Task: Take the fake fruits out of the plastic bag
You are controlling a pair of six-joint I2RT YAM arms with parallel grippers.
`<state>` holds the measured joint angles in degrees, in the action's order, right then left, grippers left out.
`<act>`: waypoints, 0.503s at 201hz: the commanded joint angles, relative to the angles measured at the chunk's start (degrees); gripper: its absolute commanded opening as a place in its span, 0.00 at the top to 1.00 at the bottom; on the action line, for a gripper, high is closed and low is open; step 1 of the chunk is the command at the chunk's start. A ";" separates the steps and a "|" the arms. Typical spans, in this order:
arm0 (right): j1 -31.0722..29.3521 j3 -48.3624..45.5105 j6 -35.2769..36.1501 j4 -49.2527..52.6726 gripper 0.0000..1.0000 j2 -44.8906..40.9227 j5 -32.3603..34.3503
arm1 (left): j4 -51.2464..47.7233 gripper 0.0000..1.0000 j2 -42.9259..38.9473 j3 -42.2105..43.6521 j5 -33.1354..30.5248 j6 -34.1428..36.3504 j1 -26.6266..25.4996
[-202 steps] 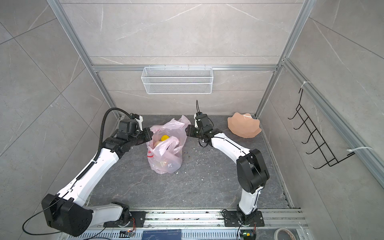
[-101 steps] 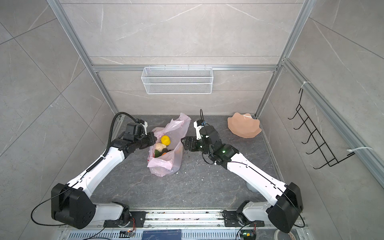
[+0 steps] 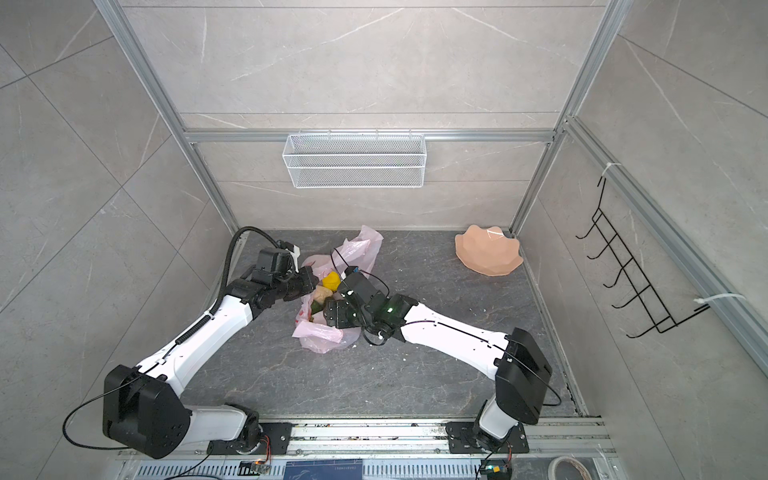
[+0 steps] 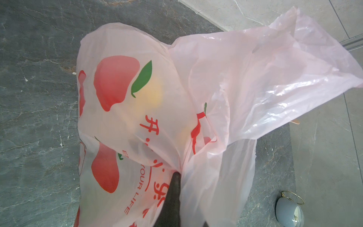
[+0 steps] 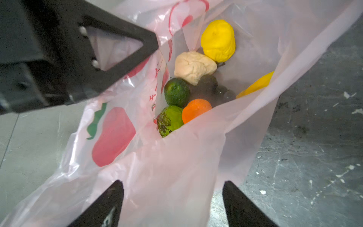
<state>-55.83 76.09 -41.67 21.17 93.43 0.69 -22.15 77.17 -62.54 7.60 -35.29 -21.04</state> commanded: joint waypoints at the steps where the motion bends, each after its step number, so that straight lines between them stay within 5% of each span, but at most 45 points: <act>1: -0.65 -1.99 -3.36 0.00 0.22 1.23 0.49 | 1.89 1.00 -2.69 1.03 -1.90 -1.78 -0.46; 29: -1.19 -6.76 -3.92 -3.87 0.45 0.18 -0.51 | 2.26 1.00 -3.66 2.68 -4.20 -3.26 -0.33; 63: -1.95 -17.41 -4.34 -10.88 0.85 -3.73 0.13 | 4.31 1.00 -5.93 5.94 -6.14 -6.45 0.29; 101: -2.09 -30.97 -5.95 -20.46 0.94 -6.88 1.84 | 11.81 1.00 -7.20 12.45 0.94 -11.84 6.49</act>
<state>-57.63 51.37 -45.95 8.40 88.90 0.64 -17.43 71.42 -53.36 4.32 -42.24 -18.83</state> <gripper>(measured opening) 0.074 0.056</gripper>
